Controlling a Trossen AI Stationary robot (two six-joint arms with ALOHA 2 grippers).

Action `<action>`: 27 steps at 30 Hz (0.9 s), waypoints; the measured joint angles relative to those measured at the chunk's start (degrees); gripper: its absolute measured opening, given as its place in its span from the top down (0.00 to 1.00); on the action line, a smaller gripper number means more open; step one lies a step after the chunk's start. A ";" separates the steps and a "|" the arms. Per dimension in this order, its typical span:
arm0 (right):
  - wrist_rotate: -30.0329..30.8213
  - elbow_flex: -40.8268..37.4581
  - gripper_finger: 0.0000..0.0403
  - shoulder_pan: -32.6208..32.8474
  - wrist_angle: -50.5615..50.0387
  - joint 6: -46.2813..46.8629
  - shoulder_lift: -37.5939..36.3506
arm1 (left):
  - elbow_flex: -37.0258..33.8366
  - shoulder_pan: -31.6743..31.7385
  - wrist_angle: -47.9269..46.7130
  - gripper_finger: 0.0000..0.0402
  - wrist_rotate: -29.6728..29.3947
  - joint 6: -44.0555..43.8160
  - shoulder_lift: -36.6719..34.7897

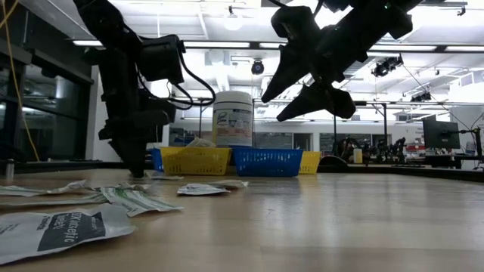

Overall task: Pick & Place First Aid Supplies
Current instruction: Put the green bandage pad into the left yellow bin

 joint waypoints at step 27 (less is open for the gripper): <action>0.84 0.00 0.51 0.00 -0.91 -0.46 0.00 | 15.94 -0.04 -17.12 1.00 -4.74 11.95 -4.83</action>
